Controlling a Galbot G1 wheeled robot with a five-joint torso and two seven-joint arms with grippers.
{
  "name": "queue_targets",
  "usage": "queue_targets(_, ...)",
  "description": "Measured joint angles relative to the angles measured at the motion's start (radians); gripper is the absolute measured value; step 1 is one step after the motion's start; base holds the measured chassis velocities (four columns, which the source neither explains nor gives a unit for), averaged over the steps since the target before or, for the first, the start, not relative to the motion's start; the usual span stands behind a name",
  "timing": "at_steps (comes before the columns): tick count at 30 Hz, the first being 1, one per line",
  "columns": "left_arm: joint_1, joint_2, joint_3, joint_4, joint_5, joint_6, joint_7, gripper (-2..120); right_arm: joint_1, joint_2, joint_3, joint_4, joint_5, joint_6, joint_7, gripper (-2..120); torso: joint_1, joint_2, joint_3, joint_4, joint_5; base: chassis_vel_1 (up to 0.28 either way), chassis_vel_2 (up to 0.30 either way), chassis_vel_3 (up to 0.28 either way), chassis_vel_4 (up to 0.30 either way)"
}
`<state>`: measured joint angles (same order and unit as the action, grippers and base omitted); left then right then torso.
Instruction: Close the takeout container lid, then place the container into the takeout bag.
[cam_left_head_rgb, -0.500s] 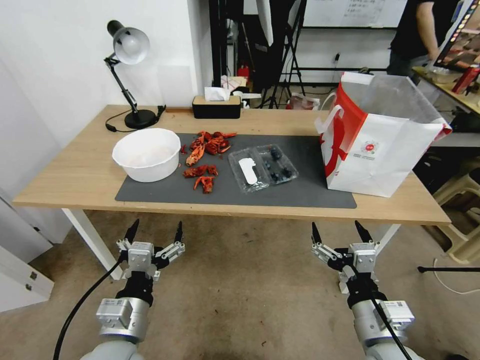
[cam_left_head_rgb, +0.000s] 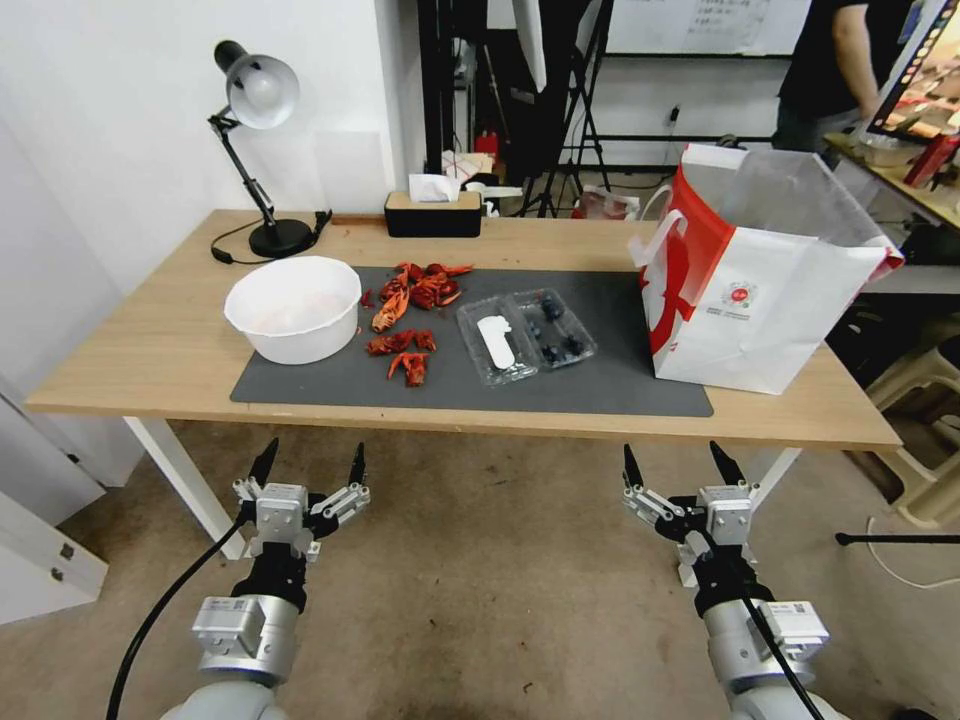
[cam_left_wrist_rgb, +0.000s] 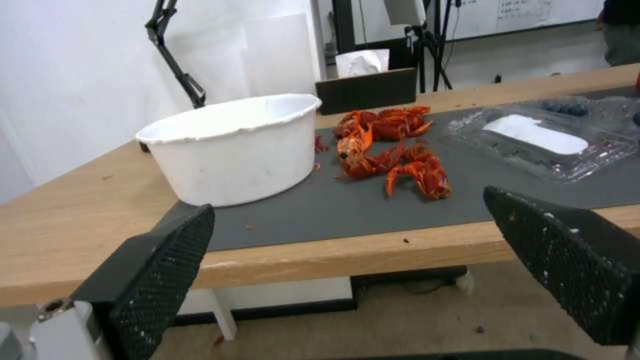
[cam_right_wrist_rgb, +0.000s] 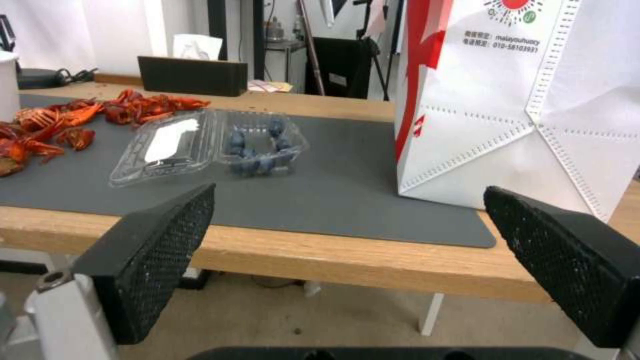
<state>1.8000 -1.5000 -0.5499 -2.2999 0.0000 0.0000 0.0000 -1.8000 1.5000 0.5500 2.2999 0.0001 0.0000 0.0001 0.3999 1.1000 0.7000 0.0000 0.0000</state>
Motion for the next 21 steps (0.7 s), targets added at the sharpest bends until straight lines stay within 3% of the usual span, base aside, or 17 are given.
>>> queue_targets(8,0.0,0.0,0.001,-0.001,-0.003,0.002,-0.001,100,-0.001,0.0,-0.001,0.0,0.0,-0.003,0.0,100,0.0,0.0,0.0,0.0,-0.0001,0.0,0.0,0.0,0.0)
queue_targets(13,-0.002,-0.004,0.066,-0.041,-0.107,0.115,-0.042,100,-0.039,0.017,-0.053,0.014,0.004,-0.131,-0.036,100,0.0,0.0,0.0,-0.0005,0.0001,0.0,0.0,0.0,0.0)
queue_targets(17,-0.004,0.002,0.077,-0.052,-0.14,0.153,-0.047,100,-0.049,0.009,-0.053,0.022,0.008,-0.173,-0.062,100,0.0,0.0,0.0,0.0001,0.0002,0.0,0.0,0.0,0.0)
queue_targets(19,-0.009,0.011,0.107,-0.076,-0.202,0.225,-0.056,100,-0.062,-0.014,-0.05,0.04,0.025,-0.235,-0.099,100,0.0,0.0,0.0,-0.0007,0.0004,0.0,0.0,0.0,0.0)
queue_targets(21,-0.012,0.023,0.132,-0.099,-0.267,0.298,-0.06,100,-0.06,-0.059,-0.037,0.052,0.051,-0.259,-0.108,100,0.0,0.0,0.0,0.0002,-0.0004,0.0,0.0,0.0,0.0)
